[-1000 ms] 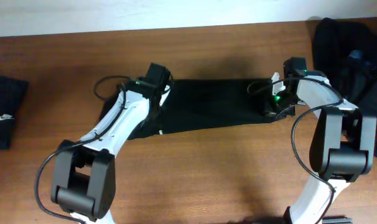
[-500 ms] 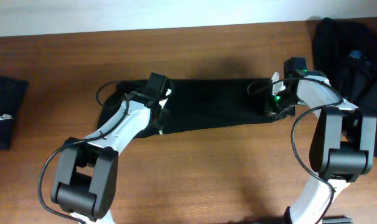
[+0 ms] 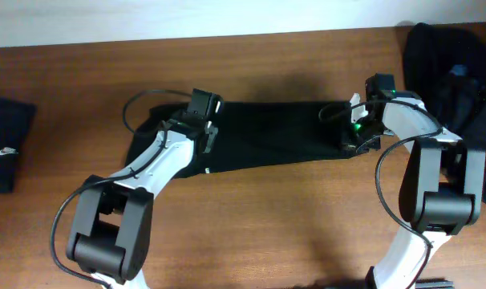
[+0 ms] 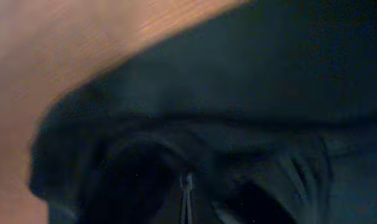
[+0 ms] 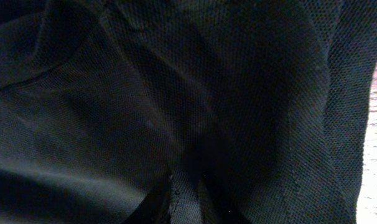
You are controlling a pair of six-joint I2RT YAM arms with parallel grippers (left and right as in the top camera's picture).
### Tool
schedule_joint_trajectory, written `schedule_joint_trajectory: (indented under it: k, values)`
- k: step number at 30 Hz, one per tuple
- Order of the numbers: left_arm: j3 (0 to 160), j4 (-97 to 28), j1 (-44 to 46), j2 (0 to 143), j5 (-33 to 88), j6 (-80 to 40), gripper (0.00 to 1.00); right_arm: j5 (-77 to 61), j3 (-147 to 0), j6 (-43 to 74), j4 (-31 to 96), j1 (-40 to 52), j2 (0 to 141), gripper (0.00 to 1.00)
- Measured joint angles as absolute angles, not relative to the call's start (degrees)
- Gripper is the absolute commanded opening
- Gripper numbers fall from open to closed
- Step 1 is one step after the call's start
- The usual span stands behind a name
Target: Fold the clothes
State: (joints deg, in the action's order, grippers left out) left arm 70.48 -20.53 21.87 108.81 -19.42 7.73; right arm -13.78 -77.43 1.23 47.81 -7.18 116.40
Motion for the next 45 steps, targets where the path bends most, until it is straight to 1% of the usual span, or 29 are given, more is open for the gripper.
schedule_joint_trajectory:
  k: [4,7,8,9,10,16,20,23,26,36,45]
  values:
    - [70.5,-14.5,20.0,108.9,-20.1,9.6,0.01,-13.8,-77.4,1.2,47.9,-7.2,116.4,0.20]
    - [72.1,-15.3,17.9,108.9,-20.2,10.3,0.01,-13.8,-77.4,1.3,47.9,-7.2,116.4,0.21]
    - [73.2,-17.3,17.3,108.9,-20.1,10.5,0.01,-13.8,-77.4,1.2,47.9,-7.2,116.4,0.22]
    - [75.1,-20.1,16.7,108.9,-20.0,10.6,0.00,-13.8,-77.4,1.2,47.9,-7.2,116.4,0.25]
    - [77.1,-23.3,16.3,108.9,-19.9,10.7,0.00,-14.0,-77.4,1.3,47.9,-7.2,116.4,0.26]
    - [89.8,-42.2,17.4,108.5,-15.8,10.5,0.00,-14.2,-77.4,1.2,47.8,-7.1,116.3,0.28]
    - [91.2,-50.9,19.3,107.9,-9.9,10.3,0.00,-14.2,-77.4,1.3,47.8,-7.1,116.3,0.28]
    - [89.3,-53.4,20.7,107.9,-7.1,10.3,0.00,-14.2,-77.4,1.3,47.8,-7.1,116.3,0.28]
    - [85.5,-51.9,21.4,108.0,-5.7,10.3,0.00,-14.2,-77.4,1.2,47.8,-7.1,116.3,0.28]
    - [75.3,-37.5,21.4,108.5,-5.9,10.3,0.00,-14.2,-77.4,1.2,47.8,-7.1,116.3,0.27]
    - [73.5,-32.8,21.4,114.0,-8.7,10.3,0.00,-14.2,-77.4,1.3,47.8,-7.1,116.3,0.27]
